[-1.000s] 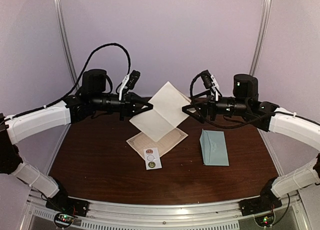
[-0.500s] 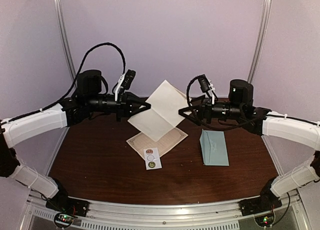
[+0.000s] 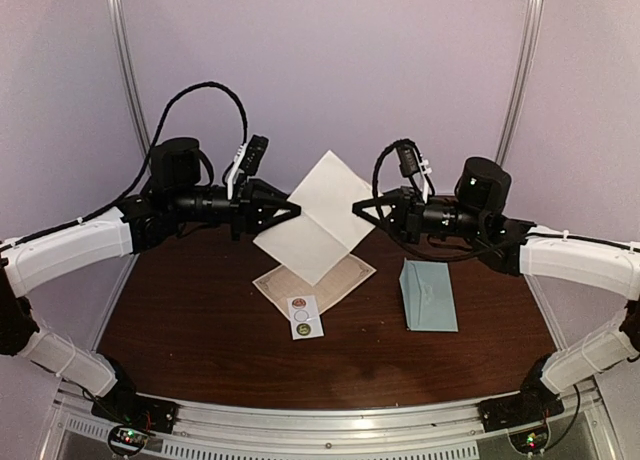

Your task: Place the letter into the envelope and seal it

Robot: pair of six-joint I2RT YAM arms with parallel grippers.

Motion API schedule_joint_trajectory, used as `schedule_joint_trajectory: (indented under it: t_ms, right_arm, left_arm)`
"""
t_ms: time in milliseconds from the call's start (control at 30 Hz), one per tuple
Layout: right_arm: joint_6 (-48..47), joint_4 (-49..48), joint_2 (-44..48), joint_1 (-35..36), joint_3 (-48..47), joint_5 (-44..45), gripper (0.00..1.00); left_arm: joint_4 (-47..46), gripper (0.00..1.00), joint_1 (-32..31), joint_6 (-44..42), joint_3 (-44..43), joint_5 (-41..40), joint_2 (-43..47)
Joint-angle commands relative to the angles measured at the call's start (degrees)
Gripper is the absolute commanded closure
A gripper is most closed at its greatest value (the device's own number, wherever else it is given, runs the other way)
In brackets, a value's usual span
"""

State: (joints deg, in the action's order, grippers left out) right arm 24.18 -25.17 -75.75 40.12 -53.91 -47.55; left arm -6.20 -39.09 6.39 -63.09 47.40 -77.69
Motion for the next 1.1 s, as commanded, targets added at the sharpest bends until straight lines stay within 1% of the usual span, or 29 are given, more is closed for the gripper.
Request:
schedule_joint_trajectory:
  t_ms: [0, 33, 100, 333, 433, 500, 567, 633, 700, 733, 800, 833, 867, 933, 1000, 1067]
  right_arm:
    - [1.3, -2.5, 1.9, 0.0, 0.3, 3.9, 1.00]
    - [1.4, -2.4, 2.3, 0.0, 0.4, 4.4, 1.00]
    - [1.5, -2.3, 3.0, -0.2, 0.3, 4.8, 1.00]
    - [-1.3, 2.8, 3.6, -0.7, -0.9, 5.6, 1.00]
    - [-3.0, 5.5, 3.2, -0.7, -2.0, 4.0, 1.00]
    - [-4.7, 8.2, 2.9, -0.7, -3.0, 3.5, 1.00]
    - [-6.1, 10.7, 2.6, -0.7, -4.1, 3.6, 1.00]
    - [-6.8, 11.6, 2.6, -0.7, -4.7, 3.9, 1.00]
    - [-6.7, 11.5, 2.9, -0.7, -4.6, 4.3, 1.00]
    - [-6.7, 11.5, 3.1, -0.7, -4.7, 4.8, 0.98]
    - [-6.7, 11.5, 3.4, -0.9, -4.8, 5.6, 0.85]
    - [-6.7, 11.7, 3.7, -1.1, -4.9, 5.8, 0.74]
    - [-6.8, 12.0, 4.0, -1.3, -4.9, 6.4, 0.60]
    - [-7.2, 13.0, 4.9, -1.7, -5.0, 7.9, 0.42]
    - [-7.7, 14.2, 6.2, -2.3, -4.8, 9.8, 0.27]
    - [-8.2, 15.6, 7.9, -3.0, -4.6, 12.1, 0.16]
  left_arm:
    - [-2.0, 0.56, 0.0, 0.3, 0.2, 1.2, 0.4]
    - [-1.8, 0.53, 0.0, 0.2, 0.1, 1.5, 0.3]
    - [-1.5, 0.54, 0.0, 0.0, -0.2, 1.9, 0.1]
    - [-0.7, 0.74, 0.0, -0.2, -0.7, 2.0, -0.4]
    - [-0.7, 0.77, 0.0, -0.2, -0.8, 2.1, -0.7]
    - [-0.6, 0.83, 0.0, -0.2, -0.9, 2.1, -0.8]
    - [-0.6, 0.93, 0.0, -0.2, -0.9, 2.2, -1.1]
    - [-0.4, 1.00, 0.0, -0.2, -1.0, 2.4, -1.3]
    - [-0.5, 1.00, 0.0, -0.2, -1.1, 2.5, -1.4]
    - [-0.5, 1.00, 0.0, -0.2, -1.0, 2.5, -1.4]
    - [-0.5, 1.00, 0.0, -0.2, -1.0, 2.4, -1.5]
    - [-0.5, 1.00, 0.0, -0.2, -1.0, 2.3, -1.4]
    - [-0.4, 1.00, 0.0, -0.2, -1.0, 2.0, -1.3]
    - [-0.1, 1.00, 0.0, -0.2, -1.1, 1.4, -1.2]
    - [0.2, 1.00, 0.0, -0.2, -1.1, 0.9, -1.0]
    - [0.6, 1.00, 0.0, -0.2, -1.2, -0.3, -0.7]
